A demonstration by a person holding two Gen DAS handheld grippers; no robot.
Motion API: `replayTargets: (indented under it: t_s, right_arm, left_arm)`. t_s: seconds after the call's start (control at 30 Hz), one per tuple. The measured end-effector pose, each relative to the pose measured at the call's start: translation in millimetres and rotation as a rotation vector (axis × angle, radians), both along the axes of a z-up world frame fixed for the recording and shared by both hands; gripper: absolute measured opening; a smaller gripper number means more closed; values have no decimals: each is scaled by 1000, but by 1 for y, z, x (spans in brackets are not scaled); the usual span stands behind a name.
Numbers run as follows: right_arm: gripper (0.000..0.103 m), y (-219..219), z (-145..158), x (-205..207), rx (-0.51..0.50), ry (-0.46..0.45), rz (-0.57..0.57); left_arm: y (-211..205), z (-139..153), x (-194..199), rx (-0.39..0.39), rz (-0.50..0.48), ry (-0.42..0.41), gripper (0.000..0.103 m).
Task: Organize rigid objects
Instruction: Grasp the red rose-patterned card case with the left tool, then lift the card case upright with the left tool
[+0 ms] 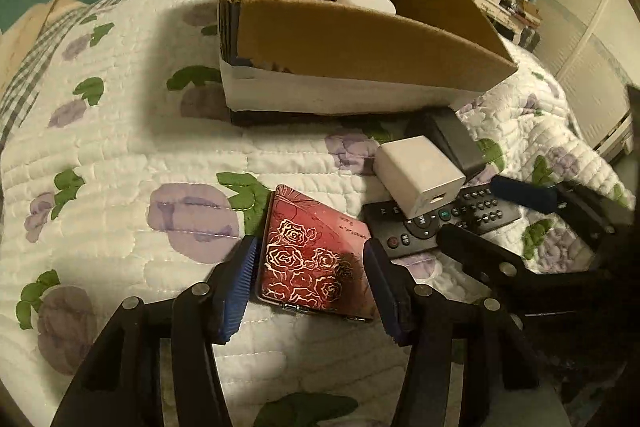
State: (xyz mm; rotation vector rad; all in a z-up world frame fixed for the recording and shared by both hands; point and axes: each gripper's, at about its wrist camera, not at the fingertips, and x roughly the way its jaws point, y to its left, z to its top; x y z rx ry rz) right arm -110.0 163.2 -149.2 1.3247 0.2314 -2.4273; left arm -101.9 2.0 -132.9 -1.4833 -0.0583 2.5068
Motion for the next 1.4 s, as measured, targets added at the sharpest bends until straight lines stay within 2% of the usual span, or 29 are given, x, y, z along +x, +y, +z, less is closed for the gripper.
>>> replayTargets:
  t_s: [0.1, 0.27, 0.37, 0.5, 0.63, 0.8, 0.87, 0.9, 0.93, 0.97, 1.03, 1.07, 1.1, 1.17, 1.27, 1.4]
  right_arm:
    - [69, 2, -7, -2, -52, -37, -6]
    - [69, -11, -15, 9, 16, 1, 19]
    - [69, -26, -19, 15, 27, 23, 60]
    - [69, -44, -27, 21, 106, 63, 84]
    - [68, -38, -27, 19, 72, 54, 78]
    - [68, -37, -27, 20, 47, 46, 74]
    - [67, -34, -26, 20, 33, 44, 69]
    - [67, -33, -26, 20, 24, 43, 66]
    - [66, -31, -26, 19, 16, 39, 62]
    - [66, -30, -26, 19, 7, 37, 61]
    - [65, -29, -26, 19, -1, 34, 63]
    - [65, -31, -26, 18, -4, 32, 64]
    - [65, -30, -25, 18, -11, 30, 64]
    - [64, -26, -22, 20, -16, 26, 63]
    - [64, -21, -15, 23, -20, 30, 54]
    - [64, -13, 11, 27, -27, 113, 34]
  left_arm:
    - [-4, 1, 0, 10, 7, -6, 51]
    - [-14, 3, -2, 88, 17, -33, 48]
    - [-12, 3, -3, 74, 14, -34, 48]
    - [-10, 2, -4, 61, 14, -35, 48]
    - [-9, 3, -3, 77, 20, -41, 48]
    - [-10, 6, -4, 156, 34, -51, 48]
    - [-11, 3, -7, 290, 7, -102, 44]
    - [-8, 1, -8, 331, -1, -124, 41]
    - [-3, -1, -9, 308, -6, -122, 37]
    - [3, -3, -10, 249, -4, -110, 33]
    - [6, -7, -11, 186, 20, -95, 28]
    - [6, -8, -11, 167, 31, -84, 19]
    - [5, -7, -11, 155, 39, -72, 14]
    - [2, -5, -11, 184, 43, -60, 11]
    - [5, 7, -4, 118, 47, 18, 10]
    - [1, 40, 10, 70, 51, 146, 10]
